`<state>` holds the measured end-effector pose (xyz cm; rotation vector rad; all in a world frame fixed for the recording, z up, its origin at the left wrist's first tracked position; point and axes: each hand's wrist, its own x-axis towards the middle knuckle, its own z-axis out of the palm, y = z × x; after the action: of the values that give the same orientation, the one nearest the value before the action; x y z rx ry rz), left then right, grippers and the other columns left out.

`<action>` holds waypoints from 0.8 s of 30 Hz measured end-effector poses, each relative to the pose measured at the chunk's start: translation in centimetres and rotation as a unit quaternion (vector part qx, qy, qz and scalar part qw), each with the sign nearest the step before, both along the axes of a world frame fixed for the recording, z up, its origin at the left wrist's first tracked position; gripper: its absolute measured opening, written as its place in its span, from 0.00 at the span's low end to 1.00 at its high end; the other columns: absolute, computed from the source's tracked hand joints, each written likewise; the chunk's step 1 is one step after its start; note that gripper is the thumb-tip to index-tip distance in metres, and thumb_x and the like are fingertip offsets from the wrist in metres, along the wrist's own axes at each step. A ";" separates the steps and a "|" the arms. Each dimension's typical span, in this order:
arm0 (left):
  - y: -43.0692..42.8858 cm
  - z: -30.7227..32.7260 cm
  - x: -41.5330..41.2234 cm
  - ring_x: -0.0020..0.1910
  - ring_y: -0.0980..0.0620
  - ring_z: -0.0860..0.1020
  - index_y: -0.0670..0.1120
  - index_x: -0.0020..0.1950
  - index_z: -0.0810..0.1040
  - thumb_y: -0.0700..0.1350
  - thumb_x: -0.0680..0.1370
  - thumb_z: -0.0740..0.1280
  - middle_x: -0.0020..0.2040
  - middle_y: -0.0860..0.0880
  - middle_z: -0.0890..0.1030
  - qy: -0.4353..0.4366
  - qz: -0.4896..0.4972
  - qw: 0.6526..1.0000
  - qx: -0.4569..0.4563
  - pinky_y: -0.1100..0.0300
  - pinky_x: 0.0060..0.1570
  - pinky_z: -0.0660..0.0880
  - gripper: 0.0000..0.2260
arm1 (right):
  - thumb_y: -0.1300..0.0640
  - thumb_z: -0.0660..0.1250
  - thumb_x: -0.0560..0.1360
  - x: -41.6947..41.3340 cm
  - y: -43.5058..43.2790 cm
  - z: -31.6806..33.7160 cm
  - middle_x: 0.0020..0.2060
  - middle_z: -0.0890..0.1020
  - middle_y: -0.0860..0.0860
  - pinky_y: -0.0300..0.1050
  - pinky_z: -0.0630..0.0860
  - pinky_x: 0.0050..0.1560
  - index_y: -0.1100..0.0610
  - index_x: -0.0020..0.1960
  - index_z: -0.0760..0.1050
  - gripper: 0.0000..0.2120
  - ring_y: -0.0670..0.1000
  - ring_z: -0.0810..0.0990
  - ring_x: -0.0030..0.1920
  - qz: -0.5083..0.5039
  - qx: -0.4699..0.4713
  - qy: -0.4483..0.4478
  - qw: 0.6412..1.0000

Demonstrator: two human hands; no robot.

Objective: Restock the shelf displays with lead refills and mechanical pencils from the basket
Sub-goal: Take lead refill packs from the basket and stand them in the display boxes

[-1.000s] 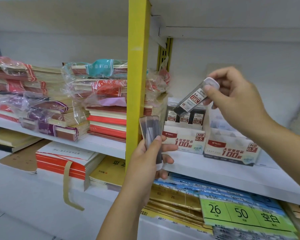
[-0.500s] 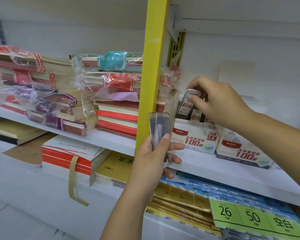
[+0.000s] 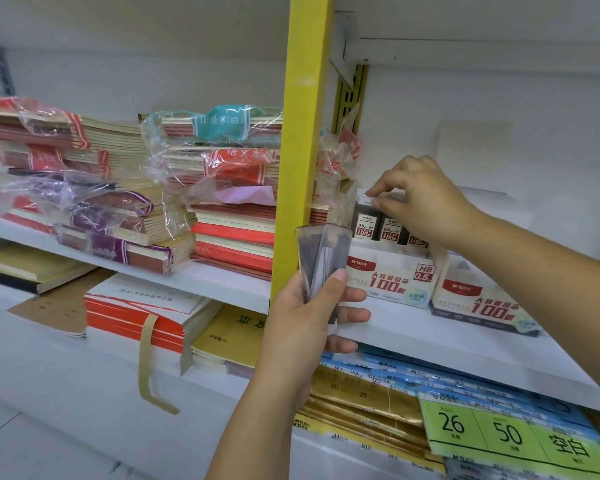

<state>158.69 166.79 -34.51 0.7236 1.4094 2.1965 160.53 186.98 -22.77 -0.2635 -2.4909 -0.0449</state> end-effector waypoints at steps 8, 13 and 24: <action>0.2 -0.1 0.4 0.33 0.59 0.80 0.59 0.54 0.81 0.54 0.78 0.69 0.45 0.50 0.87 0.046 -0.021 0.999 -0.014 0.67 0.24 0.69 0.05 | 0.50 0.65 0.78 6.1 -4.9 -2.1 0.39 0.83 0.37 0.26 0.72 0.35 0.41 0.56 0.78 0.09 0.37 0.79 0.36 0.147 -0.253 0.047 0.955; 0.6 -0.2 1.2 0.32 0.59 0.75 0.55 0.57 0.80 0.57 0.78 0.68 0.43 0.51 0.85 0.083 -0.074 0.994 -0.021 0.66 0.26 0.67 0.10 | 0.60 0.69 0.76 7.3 -5.6 -3.9 0.29 0.80 0.46 0.34 0.72 0.27 0.51 0.50 0.79 0.06 0.43 0.78 0.26 0.196 -0.396 0.027 0.897; 1.1 -0.6 1.3 0.36 0.59 0.75 0.58 0.57 0.80 0.48 0.70 0.77 0.48 0.53 0.84 0.075 -0.114 0.990 -0.022 0.66 0.32 0.72 0.17 | 0.60 0.71 0.73 10.6 -3.9 -4.8 0.47 0.86 0.51 0.40 0.80 0.45 0.54 0.51 0.79 0.08 0.48 0.84 0.48 0.218 -0.490 0.052 0.842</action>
<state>160.02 167.91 -35.09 0.9985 1.3662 1.9652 171.11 183.10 -27.53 -0.0890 -2.1833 1.4090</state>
